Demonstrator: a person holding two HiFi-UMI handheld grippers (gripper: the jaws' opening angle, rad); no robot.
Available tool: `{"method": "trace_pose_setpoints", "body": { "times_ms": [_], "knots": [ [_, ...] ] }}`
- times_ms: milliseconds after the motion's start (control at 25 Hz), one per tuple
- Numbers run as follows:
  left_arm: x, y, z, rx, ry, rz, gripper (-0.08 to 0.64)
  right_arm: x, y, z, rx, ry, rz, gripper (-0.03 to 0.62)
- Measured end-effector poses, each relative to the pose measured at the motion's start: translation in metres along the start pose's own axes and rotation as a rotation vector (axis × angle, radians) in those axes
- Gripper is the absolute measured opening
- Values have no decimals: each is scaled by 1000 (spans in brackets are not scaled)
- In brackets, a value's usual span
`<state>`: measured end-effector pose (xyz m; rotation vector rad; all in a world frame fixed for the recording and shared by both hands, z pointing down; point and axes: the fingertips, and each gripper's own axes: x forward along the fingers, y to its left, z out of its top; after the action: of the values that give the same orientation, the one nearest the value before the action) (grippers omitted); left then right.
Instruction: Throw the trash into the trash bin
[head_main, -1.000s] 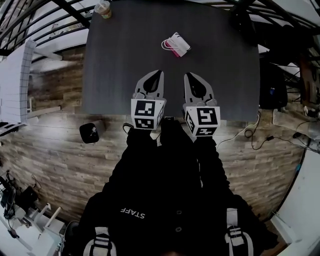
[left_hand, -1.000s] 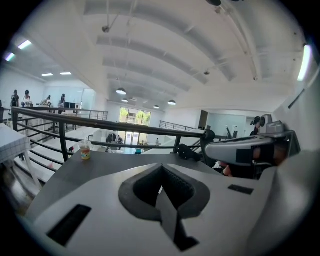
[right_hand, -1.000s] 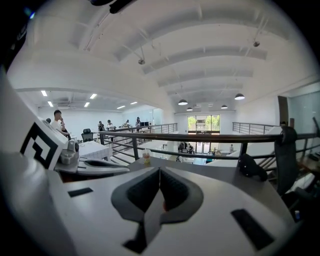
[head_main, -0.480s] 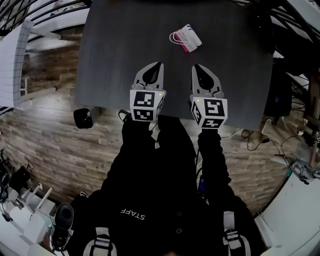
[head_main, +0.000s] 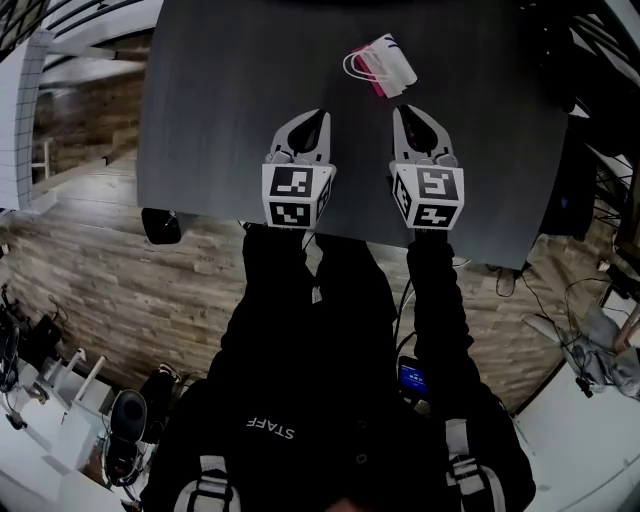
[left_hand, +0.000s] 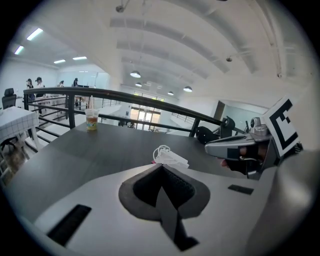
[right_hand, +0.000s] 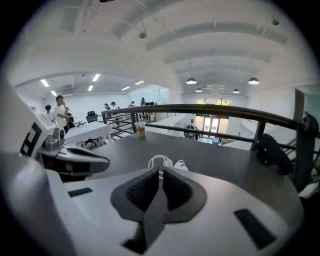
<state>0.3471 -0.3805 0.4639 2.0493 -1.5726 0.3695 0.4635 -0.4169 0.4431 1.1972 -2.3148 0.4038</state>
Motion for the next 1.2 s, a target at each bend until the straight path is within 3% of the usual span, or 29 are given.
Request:
{"method": "trace_pose_setpoints", "body": {
  "times_ms": [160, 320, 640, 760, 880, 1200],
  "knots": [
    [21, -1, -7, 5, 25, -3, 0, 19, -17, -13, -7, 26, -5, 22],
    [37, 4, -12, 3, 43, 9, 0, 42, -27, -28, -6, 62, 3, 85],
    [44, 14, -27, -2, 60, 44, 0, 89, -45, -60, -46, 148, 6, 110],
    [41, 20, -34, -12, 65, 62, 0, 98, -45, -67, -59, 175, 17, 107],
    [36, 25, -36, -19, 66, 76, 0, 102, -45, -67, -82, 178, 13, 50],
    [15, 30, -24, -43, 18, 110, 0, 83, -30, -36, -124, 118, 35, 18]
  ]
}}
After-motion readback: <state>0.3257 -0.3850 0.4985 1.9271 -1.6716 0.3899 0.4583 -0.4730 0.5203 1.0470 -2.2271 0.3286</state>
